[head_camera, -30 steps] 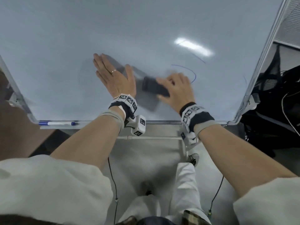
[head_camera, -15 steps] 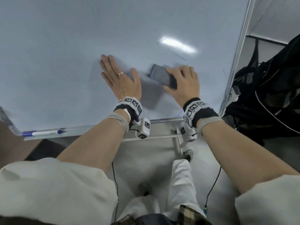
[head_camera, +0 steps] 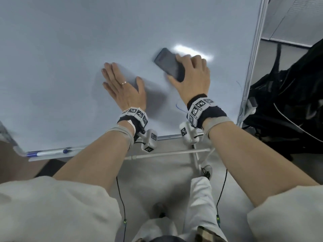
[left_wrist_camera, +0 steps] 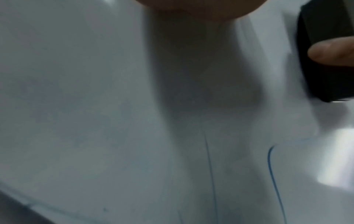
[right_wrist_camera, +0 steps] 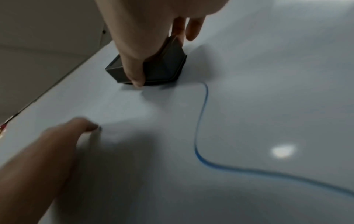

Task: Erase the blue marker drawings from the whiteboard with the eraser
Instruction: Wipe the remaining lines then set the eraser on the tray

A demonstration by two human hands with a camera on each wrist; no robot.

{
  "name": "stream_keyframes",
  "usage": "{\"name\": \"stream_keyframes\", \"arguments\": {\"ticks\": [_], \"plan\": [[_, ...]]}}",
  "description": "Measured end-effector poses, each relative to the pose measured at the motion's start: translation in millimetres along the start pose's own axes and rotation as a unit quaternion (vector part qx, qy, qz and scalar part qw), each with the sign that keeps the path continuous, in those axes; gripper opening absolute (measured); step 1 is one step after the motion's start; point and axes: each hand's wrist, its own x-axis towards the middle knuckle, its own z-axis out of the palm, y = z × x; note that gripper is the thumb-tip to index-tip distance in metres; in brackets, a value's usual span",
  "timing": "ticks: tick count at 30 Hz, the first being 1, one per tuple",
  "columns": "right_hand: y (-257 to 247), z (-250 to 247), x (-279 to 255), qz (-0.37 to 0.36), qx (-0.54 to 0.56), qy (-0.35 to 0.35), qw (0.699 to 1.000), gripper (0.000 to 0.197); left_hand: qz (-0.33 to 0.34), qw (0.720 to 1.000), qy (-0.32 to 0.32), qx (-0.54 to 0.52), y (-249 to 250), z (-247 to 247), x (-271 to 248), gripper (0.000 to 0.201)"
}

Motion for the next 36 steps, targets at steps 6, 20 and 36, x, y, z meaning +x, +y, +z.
{"name": "stream_keyframes", "arguments": {"ticks": [6,20,36], "plan": [[6,-5,19,0.135,0.048,0.067,0.987,0.053,0.0,1.0,-0.006,-0.019,11,3,0,0.082],[117,-37,-39,0.416,-0.11,0.106,0.896,0.057,0.019,0.999,0.023,-0.025,48,30,-20,0.079],[64,-13,-46,0.161,0.031,0.059,0.985,0.052,0.033,0.999,0.011,-0.005,34,22,-20,0.076]]}}
